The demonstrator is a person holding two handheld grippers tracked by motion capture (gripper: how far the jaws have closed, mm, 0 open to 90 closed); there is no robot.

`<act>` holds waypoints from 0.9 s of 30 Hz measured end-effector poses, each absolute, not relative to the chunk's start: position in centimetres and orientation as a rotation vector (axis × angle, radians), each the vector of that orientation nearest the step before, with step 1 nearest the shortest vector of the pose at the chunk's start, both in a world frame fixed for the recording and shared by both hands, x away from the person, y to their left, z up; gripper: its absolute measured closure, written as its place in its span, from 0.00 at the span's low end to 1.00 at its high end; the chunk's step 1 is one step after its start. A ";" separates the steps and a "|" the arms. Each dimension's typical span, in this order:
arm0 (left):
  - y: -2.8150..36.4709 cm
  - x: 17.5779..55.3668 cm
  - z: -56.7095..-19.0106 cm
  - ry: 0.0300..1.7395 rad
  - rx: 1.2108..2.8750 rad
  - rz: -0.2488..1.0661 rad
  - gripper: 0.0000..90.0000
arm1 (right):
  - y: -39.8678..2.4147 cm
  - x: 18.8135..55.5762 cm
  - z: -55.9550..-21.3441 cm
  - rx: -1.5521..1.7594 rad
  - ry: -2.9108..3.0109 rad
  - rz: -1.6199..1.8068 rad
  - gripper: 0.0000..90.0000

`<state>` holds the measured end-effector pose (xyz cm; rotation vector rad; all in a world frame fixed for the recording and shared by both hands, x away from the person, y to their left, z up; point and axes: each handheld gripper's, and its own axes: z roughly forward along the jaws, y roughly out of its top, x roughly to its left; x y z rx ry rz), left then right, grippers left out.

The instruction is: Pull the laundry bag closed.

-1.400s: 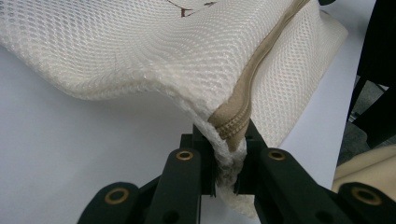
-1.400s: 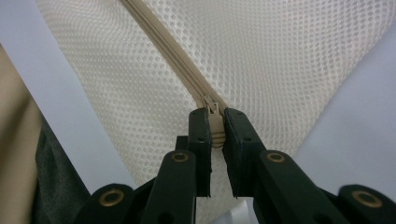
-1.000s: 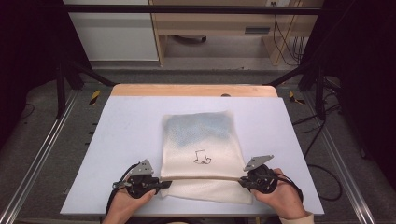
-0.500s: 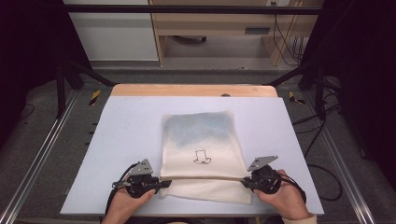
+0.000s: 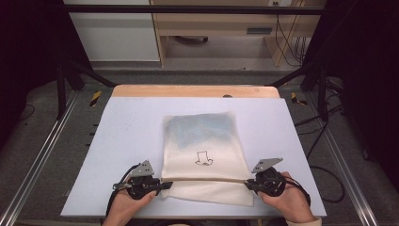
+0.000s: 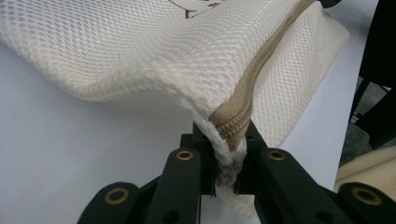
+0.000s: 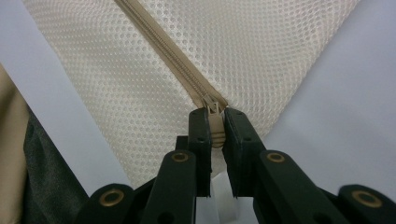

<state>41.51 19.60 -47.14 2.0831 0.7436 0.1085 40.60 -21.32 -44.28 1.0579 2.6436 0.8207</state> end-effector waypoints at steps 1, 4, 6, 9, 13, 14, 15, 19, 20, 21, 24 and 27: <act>19.6 41.5 -47.1 0.745 2.083 0.107 0.91 | -21.4 40.6 -44.3 1.057 2.643 0.817 0.91; 19.6 41.5 -47.1 0.743 2.083 0.106 0.91 | -21.5 40.6 -44.3 1.059 2.643 0.819 0.91; 19.6 41.5 -47.1 0.743 2.082 0.108 0.91 | -21.5 40.5 -44.3 1.058 2.643 0.809 0.91; 19.6 41.5 -47.1 0.744 2.082 0.108 0.91 | -21.5 40.5 -44.4 1.065 2.644 0.825 0.91; 19.7 41.5 -47.1 0.745 2.081 0.113 0.91 | -21.6 40.5 -44.5 1.076 2.648 0.811 0.91; 19.7 41.5 -47.1 0.743 2.080 0.107 0.91 | -21.6 40.5 -44.5 1.076 2.648 0.811 0.91; 19.6 41.5 -47.1 0.744 2.080 0.111 0.91 | -21.8 40.6 -44.5 1.075 2.648 0.824 0.91; 19.6 41.5 -47.1 0.744 2.080 0.110 0.91 | -21.8 40.6 -44.5 1.072 2.647 0.821 0.91; 19.6 41.5 -47.1 0.744 2.080 0.110 0.91 | -21.8 40.6 -44.5 1.072 2.647 0.821 0.91; 19.6 41.5 -47.1 0.744 2.079 0.110 0.91 | -21.8 40.6 -44.6 1.072 2.648 0.820 0.91; 19.6 41.5 -47.1 0.744 2.079 0.109 0.91 | -21.8 40.6 -44.5 1.073 2.648 0.825 0.91; 19.6 41.5 -47.0 0.743 2.079 0.113 0.91 | -21.8 40.6 -44.5 1.077 2.652 0.822 0.91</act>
